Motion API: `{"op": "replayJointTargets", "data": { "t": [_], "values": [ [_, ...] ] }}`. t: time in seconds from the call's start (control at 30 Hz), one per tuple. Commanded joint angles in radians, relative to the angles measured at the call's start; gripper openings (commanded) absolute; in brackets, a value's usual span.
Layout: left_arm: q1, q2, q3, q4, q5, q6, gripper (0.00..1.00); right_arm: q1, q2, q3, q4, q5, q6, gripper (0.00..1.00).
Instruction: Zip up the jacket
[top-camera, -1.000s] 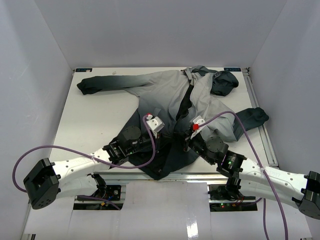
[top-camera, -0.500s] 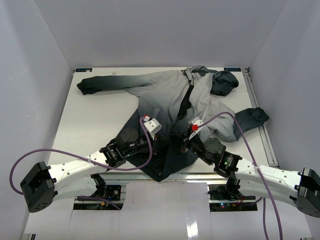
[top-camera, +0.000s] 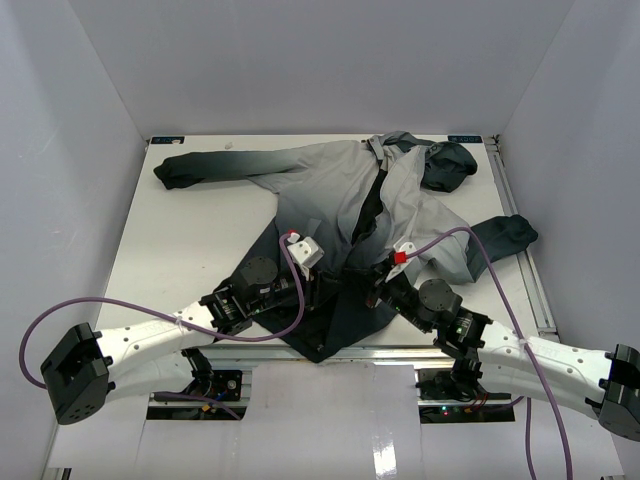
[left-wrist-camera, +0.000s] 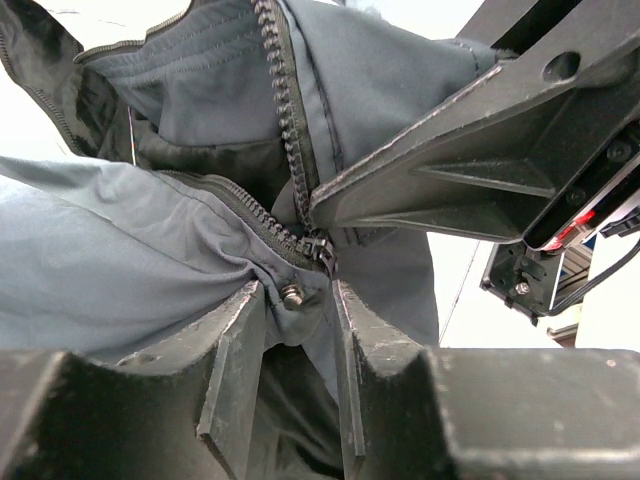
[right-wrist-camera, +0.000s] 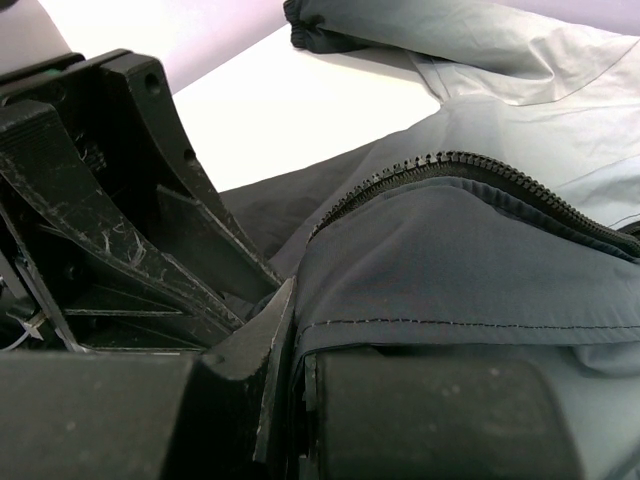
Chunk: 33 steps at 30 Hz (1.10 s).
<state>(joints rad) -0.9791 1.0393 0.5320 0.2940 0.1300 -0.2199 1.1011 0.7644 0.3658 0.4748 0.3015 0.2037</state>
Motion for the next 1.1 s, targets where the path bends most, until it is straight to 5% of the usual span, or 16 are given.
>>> {"op": "replayJointTargets", "data": {
  "t": [0.0, 0.23, 0.43, 1.07],
  "values": [
    [-0.009, -0.013, 0.013, 0.020, -0.001, -0.005, 0.43, 0.006, -0.020, 0.007, 0.091, -0.026, 0.015, 0.08],
    [-0.009, -0.019, 0.006, 0.034, 0.018, -0.002, 0.37, 0.006, -0.027, -0.002, 0.105, -0.044, 0.027, 0.08],
    [-0.009, -0.004, 0.014, 0.033, 0.057, 0.010, 0.00, 0.005, -0.028, 0.004, 0.113, -0.052, 0.032, 0.08],
    [-0.009, 0.045, 0.021, 0.048, 0.210, 0.042, 0.00, 0.005, -0.058, 0.094, 0.057, 0.031, -0.003, 0.08]
  ]
}}
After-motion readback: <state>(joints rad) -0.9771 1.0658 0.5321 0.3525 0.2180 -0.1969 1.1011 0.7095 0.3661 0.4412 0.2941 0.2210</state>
